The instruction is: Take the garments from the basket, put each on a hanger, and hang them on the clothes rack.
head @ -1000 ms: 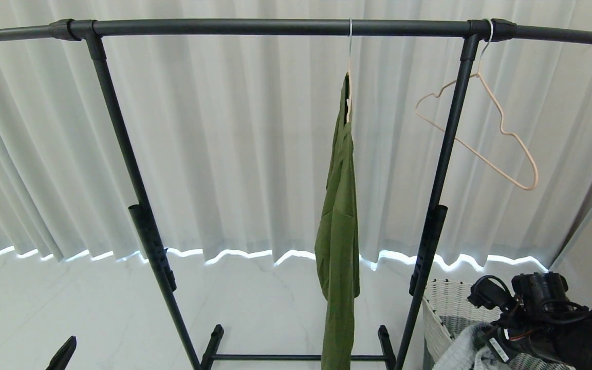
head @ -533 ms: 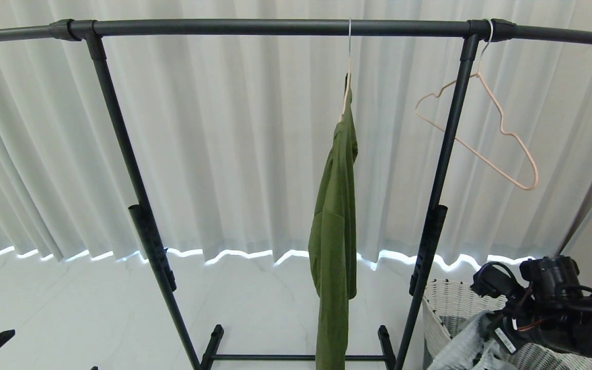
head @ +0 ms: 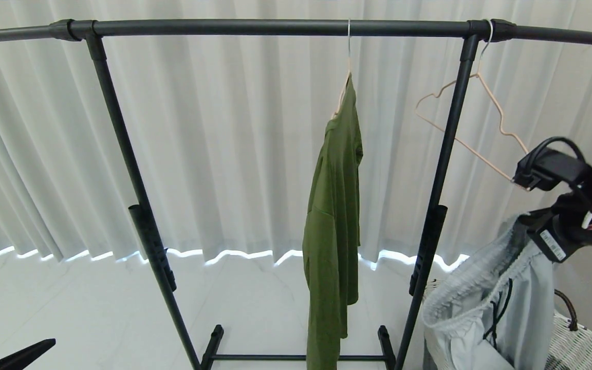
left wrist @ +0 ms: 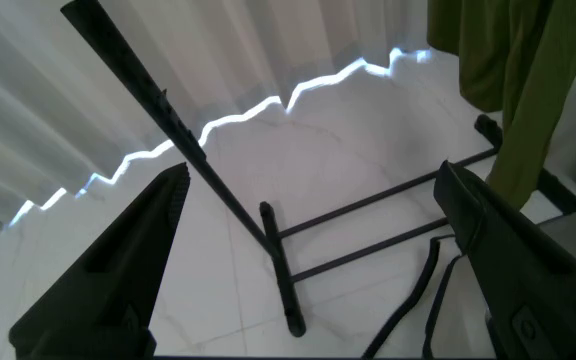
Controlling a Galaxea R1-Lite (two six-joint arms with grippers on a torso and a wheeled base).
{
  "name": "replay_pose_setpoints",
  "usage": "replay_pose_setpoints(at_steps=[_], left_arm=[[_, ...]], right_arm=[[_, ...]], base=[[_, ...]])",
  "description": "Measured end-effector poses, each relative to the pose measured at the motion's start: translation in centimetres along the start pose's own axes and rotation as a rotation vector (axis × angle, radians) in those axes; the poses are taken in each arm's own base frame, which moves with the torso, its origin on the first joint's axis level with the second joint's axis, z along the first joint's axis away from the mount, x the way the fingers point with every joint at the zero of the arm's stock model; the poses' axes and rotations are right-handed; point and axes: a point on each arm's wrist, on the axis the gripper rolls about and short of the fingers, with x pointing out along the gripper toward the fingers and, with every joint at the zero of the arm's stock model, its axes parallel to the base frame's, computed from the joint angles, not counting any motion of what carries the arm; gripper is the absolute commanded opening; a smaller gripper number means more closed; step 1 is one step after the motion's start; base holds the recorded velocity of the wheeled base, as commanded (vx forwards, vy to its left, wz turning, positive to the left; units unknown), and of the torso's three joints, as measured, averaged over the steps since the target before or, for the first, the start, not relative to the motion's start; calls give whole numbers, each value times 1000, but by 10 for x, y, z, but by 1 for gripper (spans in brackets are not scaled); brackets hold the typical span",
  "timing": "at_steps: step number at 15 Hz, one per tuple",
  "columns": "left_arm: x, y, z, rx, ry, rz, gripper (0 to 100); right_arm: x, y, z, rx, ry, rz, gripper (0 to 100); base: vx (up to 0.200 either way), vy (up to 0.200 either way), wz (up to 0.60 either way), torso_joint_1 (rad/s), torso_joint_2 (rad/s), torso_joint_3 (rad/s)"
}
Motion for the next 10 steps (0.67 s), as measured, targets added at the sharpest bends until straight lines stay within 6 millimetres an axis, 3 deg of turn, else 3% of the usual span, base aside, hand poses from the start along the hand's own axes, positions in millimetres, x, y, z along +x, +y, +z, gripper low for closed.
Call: replay_pose_setpoints(at_steps=[2,5,10], left_arm=[[3,4,9,-7,-1,24,100],[7,11,20,-21,8,76,100],[9,13,23,-21,33,130,100]], right_arm=[[-22,-3,12,-1,-85,-18,0],[-42,-3,10,0,-135,-17,0],[-52,7,-5,-16,-149,40,0]], base=[[0,0,0,0,0,0],[-200,0,0,9,4,-2],[-200,0,0,2,0,1]])
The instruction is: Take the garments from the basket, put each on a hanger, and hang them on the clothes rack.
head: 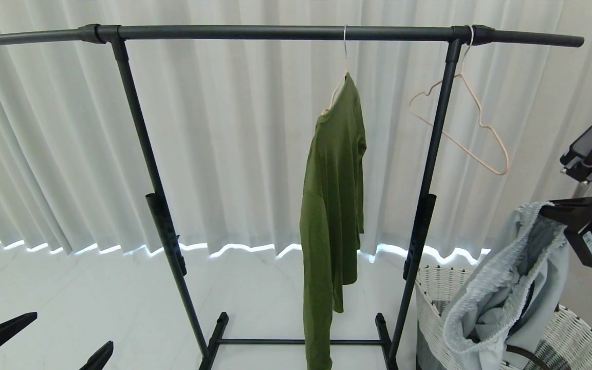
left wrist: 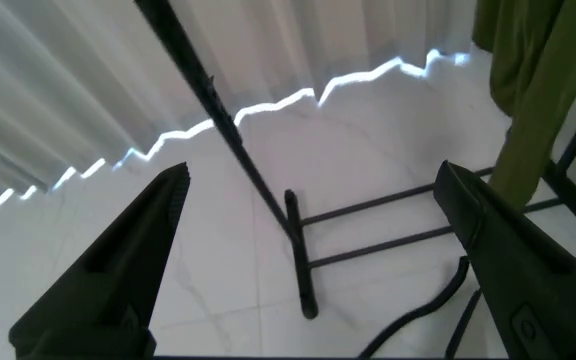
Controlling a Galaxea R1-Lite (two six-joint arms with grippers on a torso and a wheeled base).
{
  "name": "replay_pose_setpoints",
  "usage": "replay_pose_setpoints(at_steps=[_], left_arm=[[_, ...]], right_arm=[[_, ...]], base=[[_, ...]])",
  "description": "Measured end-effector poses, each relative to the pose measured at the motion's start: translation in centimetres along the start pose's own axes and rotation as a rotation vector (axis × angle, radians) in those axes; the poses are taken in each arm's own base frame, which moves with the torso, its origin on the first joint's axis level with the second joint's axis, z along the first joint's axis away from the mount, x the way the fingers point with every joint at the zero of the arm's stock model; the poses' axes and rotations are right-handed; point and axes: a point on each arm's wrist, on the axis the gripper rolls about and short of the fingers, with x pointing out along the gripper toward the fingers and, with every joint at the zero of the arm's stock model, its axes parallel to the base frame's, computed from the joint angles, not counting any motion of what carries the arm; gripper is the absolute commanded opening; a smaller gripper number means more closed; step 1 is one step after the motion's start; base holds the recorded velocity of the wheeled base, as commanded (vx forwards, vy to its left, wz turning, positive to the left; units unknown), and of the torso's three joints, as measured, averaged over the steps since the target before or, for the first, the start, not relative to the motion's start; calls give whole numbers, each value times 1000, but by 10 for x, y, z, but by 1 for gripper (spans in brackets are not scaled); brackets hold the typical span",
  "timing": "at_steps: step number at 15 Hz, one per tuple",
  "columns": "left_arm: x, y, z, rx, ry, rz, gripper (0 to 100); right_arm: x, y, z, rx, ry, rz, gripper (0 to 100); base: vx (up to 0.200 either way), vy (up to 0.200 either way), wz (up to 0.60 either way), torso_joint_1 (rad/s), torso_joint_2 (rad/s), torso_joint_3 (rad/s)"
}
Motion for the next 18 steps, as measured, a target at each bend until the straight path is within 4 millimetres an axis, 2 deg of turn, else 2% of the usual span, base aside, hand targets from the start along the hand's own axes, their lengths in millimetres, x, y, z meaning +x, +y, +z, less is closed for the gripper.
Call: replay_pose_setpoints(at_steps=[1,5,7,11,13,15,18], left_arm=[[0,0,0,0,1,2,100],[2,0,0,3,13,-7,100],[4,-1,0,3,19,-17,100],[7,-7,4,37,-2,-150,100],[12,-9,26,41,-53,-230,100],[22,-18,63,9,-115,-347,100],[39,-51,106,16,-140,-550,100]], right_arm=[[0,2,0,-4,-4,11,0],[-1,7,3,-14,-30,33,0],[-3,8,9,-11,-76,27,0],[-13,12,29,-21,-179,59,0],[-20,16,38,-31,-227,88,0],[-27,22,48,-41,-284,127,0],[-34,29,60,-38,-378,157,0]], base=[[-200,0,0,7,-2,2],[0,0,0,0,0,0],[0,0,0,0,0,0],[0,0,0,0,0,0],[0,0,0,0,0,0],[0,0,0,0,0,0],[0,0,0,0,0,0]])
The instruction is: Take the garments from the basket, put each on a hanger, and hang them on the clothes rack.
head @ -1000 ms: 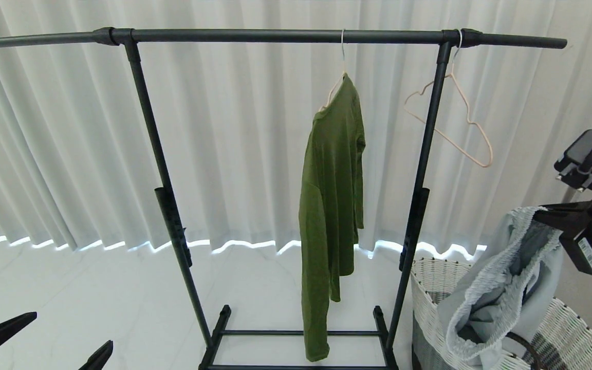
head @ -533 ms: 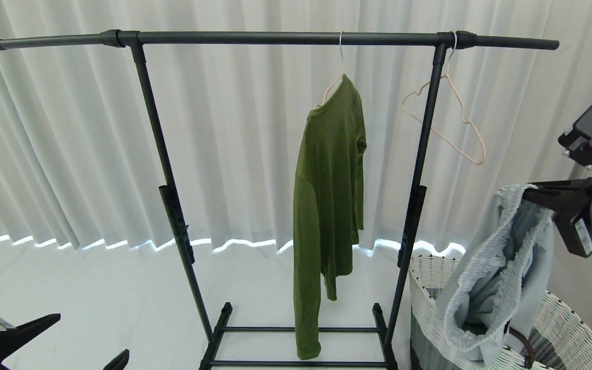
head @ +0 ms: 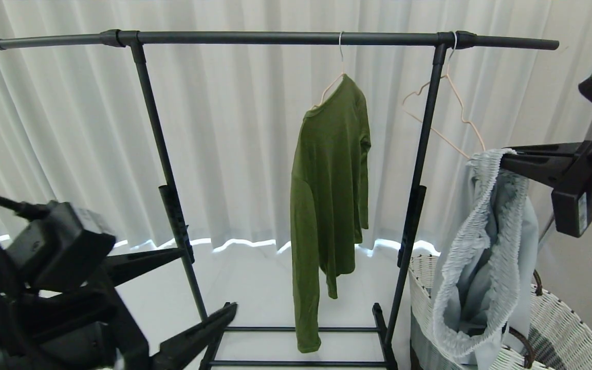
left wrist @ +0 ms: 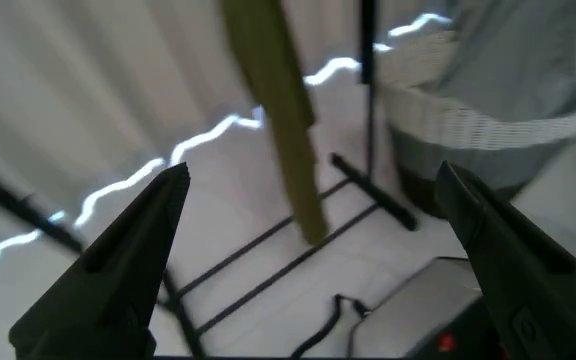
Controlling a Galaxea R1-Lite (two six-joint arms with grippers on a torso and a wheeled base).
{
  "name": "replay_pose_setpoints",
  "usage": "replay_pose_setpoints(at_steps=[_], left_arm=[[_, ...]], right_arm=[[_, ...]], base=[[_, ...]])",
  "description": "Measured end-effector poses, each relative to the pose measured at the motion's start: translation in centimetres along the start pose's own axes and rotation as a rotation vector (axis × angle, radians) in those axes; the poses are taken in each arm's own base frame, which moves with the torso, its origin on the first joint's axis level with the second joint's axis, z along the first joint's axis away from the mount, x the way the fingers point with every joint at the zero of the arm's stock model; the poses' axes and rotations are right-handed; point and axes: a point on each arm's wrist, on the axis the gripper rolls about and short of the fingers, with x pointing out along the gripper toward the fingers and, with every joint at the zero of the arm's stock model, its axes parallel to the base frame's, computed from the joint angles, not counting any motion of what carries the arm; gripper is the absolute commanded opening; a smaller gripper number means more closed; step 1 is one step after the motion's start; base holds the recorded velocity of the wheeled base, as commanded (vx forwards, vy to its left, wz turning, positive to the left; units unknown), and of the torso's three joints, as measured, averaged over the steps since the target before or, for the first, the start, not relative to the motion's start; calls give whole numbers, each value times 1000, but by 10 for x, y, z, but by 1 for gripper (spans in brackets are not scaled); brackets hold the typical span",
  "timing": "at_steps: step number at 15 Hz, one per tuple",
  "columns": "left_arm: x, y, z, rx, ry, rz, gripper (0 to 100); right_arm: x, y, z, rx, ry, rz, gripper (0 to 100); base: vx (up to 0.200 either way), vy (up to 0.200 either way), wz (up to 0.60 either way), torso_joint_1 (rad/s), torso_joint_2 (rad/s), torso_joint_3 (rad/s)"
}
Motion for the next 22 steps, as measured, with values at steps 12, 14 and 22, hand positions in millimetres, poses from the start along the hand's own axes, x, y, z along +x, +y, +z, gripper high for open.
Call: replay_pose_setpoints(at_steps=[12,14,22], left_arm=[[138,-85,17,-187,139,-287,100],[156,-89,9,-195,183,-277,100],[199,-96,-14,-257,269,-214,0]], right_arm=[[6,30,21,-21,-111,126,0],[4,30,23,-20,-121,130,0],[-7,32,33,-17,-174,157,0]], base=[[0,0,0,0,0,0],[0,0,0,0,0,0],[0,0,0,0,0,0]])
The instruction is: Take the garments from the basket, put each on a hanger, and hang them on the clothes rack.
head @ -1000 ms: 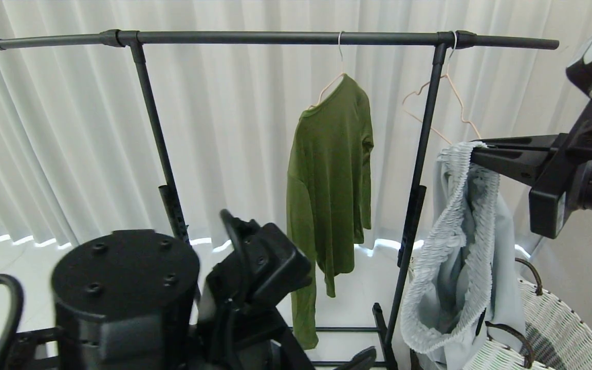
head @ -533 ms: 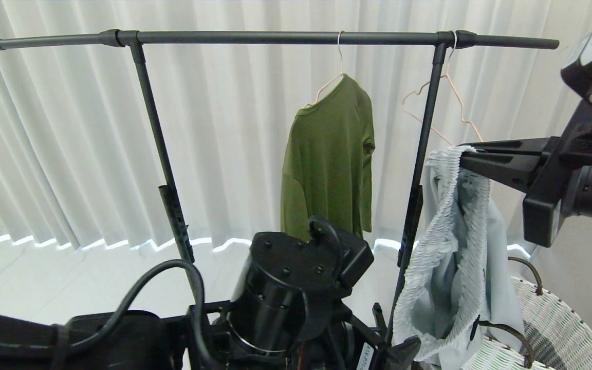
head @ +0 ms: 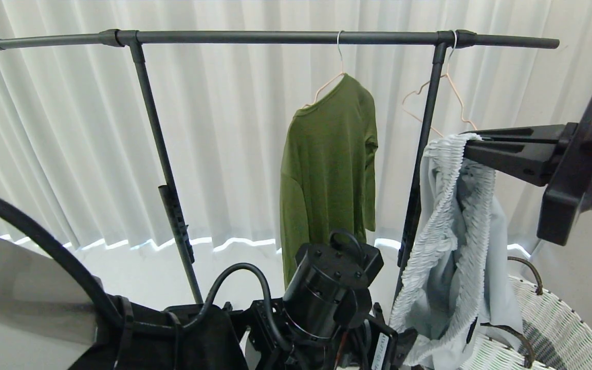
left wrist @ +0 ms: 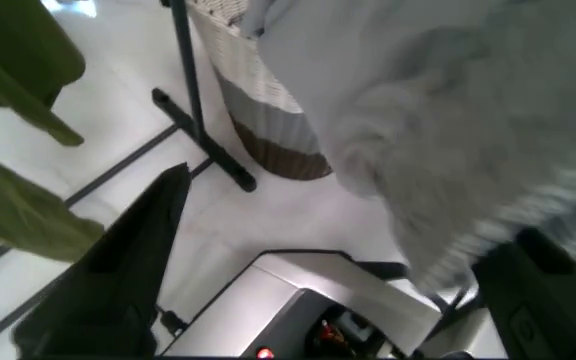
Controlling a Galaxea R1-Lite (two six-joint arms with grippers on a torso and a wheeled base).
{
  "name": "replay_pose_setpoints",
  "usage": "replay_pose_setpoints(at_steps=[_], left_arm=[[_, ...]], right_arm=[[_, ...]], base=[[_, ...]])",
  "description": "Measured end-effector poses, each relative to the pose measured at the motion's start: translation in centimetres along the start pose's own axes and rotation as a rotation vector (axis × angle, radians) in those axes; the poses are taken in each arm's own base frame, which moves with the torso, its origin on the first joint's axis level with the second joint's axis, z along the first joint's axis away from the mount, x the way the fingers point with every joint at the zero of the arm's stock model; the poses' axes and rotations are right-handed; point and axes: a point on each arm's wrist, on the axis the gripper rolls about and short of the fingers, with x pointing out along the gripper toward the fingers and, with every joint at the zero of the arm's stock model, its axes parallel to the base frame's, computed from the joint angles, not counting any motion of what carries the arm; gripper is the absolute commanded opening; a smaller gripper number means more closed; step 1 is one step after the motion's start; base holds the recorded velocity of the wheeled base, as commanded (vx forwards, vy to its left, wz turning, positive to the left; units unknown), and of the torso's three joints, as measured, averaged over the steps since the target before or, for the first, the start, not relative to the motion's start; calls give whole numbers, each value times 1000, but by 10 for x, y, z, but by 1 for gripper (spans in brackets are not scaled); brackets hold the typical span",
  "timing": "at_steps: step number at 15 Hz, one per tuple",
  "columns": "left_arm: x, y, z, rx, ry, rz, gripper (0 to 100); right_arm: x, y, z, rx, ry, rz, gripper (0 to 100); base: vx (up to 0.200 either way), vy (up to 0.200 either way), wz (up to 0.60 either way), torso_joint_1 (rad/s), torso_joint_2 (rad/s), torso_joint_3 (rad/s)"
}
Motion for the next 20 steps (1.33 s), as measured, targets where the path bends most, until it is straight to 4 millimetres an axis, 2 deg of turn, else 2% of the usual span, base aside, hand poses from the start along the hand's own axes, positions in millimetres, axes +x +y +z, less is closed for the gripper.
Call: replay_pose_setpoints(at_steps=[3,5,8,11,13,15,19,20], left_arm=[[-1,4,-15,6,31,93,0],[-13,2,-25,22,50,108,0],[-52,-1,-30,41,9,159,0],[-104,4,-18,47,-73,261,0],[-146,11,1,58,-88,350,0],[-187,17,36,50,-179,427,0],[-255,28,100,113,-394,580,0],[-266,30,113,131,-433,608,0]], right_arm=[[-8,-3,-1,-3,30,-33,0],[-12,-3,-4,-8,53,-31,0],[-15,-4,-4,-7,54,-31,0],[-13,-3,-6,-8,58,-27,0],[-12,-2,-5,-8,57,-26,0],[-12,-4,-3,-6,48,-34,0],[-15,-13,12,6,-2,-64,0],[-16,-16,16,10,-12,-79,0]], base=[[0,0,0,0,0,0],[0,0,0,0,0,0],[0,0,0,0,0,0],[0,0,0,0,0,0],[0,0,0,0,0,0],[0,0,0,0,0,0],[0,0,0,0,0,0],[0,0,0,0,0,0]])
